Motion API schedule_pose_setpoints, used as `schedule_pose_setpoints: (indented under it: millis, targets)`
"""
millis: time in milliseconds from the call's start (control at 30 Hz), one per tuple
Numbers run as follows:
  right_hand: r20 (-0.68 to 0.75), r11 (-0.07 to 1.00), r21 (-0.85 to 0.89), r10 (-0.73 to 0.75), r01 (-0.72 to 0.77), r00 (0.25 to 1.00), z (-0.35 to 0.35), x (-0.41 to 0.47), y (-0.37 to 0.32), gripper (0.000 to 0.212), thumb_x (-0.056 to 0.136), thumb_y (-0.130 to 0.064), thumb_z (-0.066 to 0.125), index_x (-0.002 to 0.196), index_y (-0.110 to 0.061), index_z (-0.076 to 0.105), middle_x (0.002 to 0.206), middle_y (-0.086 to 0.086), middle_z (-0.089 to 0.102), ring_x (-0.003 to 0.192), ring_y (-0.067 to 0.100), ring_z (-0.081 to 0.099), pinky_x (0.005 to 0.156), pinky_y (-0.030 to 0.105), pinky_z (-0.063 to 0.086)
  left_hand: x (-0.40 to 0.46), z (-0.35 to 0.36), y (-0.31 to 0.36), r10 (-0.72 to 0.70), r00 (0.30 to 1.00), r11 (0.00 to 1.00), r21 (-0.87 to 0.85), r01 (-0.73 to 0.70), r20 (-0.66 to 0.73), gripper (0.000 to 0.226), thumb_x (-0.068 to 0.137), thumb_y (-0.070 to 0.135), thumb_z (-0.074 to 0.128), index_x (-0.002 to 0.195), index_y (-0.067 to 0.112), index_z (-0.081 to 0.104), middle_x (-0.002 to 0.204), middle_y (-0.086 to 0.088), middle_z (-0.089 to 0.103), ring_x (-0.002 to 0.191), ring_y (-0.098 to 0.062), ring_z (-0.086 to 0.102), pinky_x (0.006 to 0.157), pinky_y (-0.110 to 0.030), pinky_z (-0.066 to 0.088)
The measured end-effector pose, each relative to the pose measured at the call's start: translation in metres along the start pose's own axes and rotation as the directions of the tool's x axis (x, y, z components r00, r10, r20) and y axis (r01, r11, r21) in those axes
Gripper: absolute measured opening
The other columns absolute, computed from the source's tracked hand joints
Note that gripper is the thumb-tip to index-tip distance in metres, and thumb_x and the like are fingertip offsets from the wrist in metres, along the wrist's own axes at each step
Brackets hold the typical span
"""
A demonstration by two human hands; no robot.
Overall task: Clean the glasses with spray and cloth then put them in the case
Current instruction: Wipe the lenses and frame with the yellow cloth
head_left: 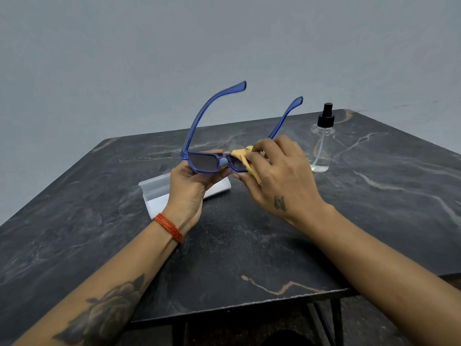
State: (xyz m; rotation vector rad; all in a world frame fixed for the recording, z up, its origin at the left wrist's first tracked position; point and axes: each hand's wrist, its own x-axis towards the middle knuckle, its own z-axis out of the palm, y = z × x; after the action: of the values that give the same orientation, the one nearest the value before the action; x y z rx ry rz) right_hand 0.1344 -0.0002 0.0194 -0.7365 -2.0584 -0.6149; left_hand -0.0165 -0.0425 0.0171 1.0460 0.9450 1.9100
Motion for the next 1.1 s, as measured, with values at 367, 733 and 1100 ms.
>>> schedule_pose_setpoints:
  millis: [367, 733, 1100]
  targets:
    - [-0.136, 0.963, 0.268, 0.015, 0.022, 0.991, 0.0043, -0.002, -0.0036, 0.019, 0.081, -0.018, 0.068, 0.081, 0.001, 0.065, 0.08, 0.012, 0.062, 0.067, 0.024, 0.055, 0.056, 0.033, 0.046, 0.0006, -0.0013, -0.0014, 0.023, 1.0, 1.0, 0.021, -0.023, 0.008, 0.02, 0.061, 0.002, 0.07, 0.081, 0.003, 0.068, 0.079, -0.006, 0.073, 0.081, -0.021, 0.069, 0.075, -0.031, 0.057]
    - [0.019, 0.872, 0.481, 0.092, -0.09, 0.996, 0.007, -0.0003, -0.0036, 0.028, 0.077, -0.014, 0.067, 0.104, -0.007, 0.068, 0.1, 0.007, 0.061, 0.091, 0.018, 0.052, 0.079, 0.015, 0.033, 0.0008, -0.0064, -0.0032, 0.09, 0.993, 0.99, 0.101, -0.098, 0.082, 0.024, 0.053, 0.009, 0.081, 0.076, 0.013, 0.074, 0.082, -0.003, 0.073, 0.09, -0.023, 0.067, 0.078, -0.036, 0.055]
    - [-0.117, 0.933, 0.359, 0.078, -0.031, 0.99, 0.0034, -0.0015, -0.0007, 0.015, 0.079, -0.021, 0.072, 0.082, -0.006, 0.068, 0.082, 0.006, 0.063, 0.071, 0.02, 0.055, 0.058, 0.026, 0.043, 0.0009, -0.0033, -0.0022, 0.068, 0.997, 0.992, 0.104, -0.07, 0.022, 0.013, 0.056, 0.011, 0.074, 0.067, 0.019, 0.075, 0.076, 0.003, 0.073, 0.085, -0.02, 0.067, 0.078, -0.037, 0.056]
